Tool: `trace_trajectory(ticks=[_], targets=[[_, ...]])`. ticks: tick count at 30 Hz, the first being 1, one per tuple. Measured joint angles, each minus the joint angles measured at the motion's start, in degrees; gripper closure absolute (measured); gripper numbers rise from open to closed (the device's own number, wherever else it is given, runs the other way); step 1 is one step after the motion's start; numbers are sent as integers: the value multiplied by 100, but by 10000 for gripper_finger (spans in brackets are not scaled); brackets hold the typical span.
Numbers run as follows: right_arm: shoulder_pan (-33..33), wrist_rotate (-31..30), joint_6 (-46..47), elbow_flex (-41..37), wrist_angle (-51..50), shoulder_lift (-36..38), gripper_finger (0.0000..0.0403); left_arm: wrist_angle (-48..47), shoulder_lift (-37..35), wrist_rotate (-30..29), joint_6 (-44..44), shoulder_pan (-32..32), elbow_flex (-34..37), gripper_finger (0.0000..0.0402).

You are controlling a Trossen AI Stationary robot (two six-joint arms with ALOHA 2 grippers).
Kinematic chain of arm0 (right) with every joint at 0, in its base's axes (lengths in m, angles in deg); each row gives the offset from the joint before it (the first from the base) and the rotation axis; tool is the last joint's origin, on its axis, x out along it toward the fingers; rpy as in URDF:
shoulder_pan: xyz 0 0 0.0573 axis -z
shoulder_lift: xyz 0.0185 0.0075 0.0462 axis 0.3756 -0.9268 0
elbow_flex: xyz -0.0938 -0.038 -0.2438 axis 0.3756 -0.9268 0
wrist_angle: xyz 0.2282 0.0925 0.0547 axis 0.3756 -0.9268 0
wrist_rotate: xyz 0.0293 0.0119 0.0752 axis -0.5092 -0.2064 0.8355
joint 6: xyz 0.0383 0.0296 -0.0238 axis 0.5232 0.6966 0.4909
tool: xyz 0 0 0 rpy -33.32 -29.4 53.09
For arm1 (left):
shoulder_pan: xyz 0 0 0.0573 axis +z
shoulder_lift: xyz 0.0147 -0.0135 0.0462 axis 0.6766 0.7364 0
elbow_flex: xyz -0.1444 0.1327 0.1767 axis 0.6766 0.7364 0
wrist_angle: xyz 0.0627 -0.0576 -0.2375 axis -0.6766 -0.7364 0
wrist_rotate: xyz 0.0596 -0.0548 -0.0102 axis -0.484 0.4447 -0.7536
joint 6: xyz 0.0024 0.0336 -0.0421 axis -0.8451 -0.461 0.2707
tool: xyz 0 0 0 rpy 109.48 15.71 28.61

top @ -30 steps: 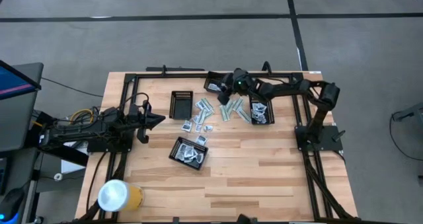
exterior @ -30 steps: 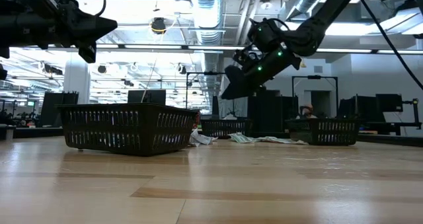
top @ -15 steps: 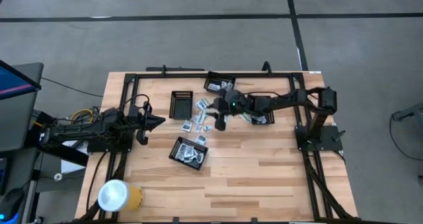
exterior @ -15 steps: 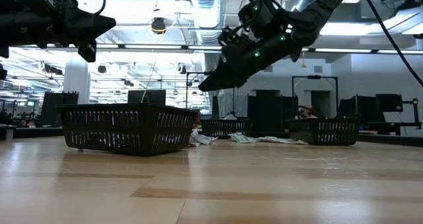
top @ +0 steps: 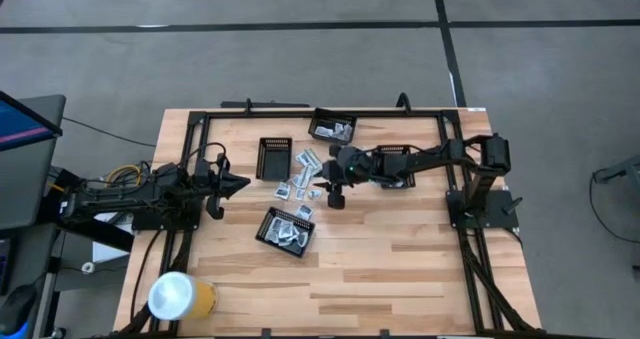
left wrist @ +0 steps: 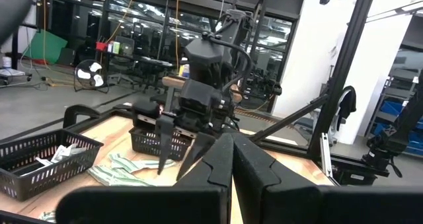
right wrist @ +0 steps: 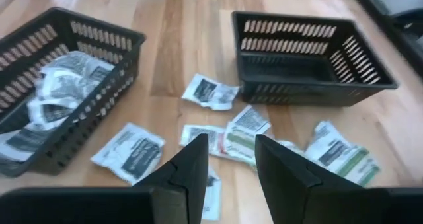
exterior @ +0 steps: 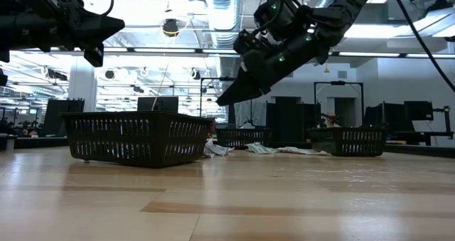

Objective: Pick & Place First Aid Supplies
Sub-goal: Put the white towelette pack into the bottom black bin

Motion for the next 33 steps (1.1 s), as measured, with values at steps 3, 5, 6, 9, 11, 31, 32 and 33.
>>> trace_trajectory(ticks=[3,5,6,9,11,31,32,33], targets=[[-52,13,82,0,-61,0,284,0,1,0,1,0,0,394],[-64,19,79,0,-61,0,284,-1,0,0,0,0,0,394],[-73,22,79,0,-61,0,284,1,2,1,0,0,1,394],[-94,24,7,0,-61,0,284,-1,0,0,0,0,-1,394],[-94,24,-57,0,-61,-1,284,0,0,-1,0,0,0,394],[-304,-11,155,48,155,-1228,284,3,1,-1,0,0,1,394],[-289,-13,205,48,154,-1228,286,3,2,0,0,0,0,394],[-256,-10,251,48,151,-1228,289,3,0,-1,0,0,0,394]])
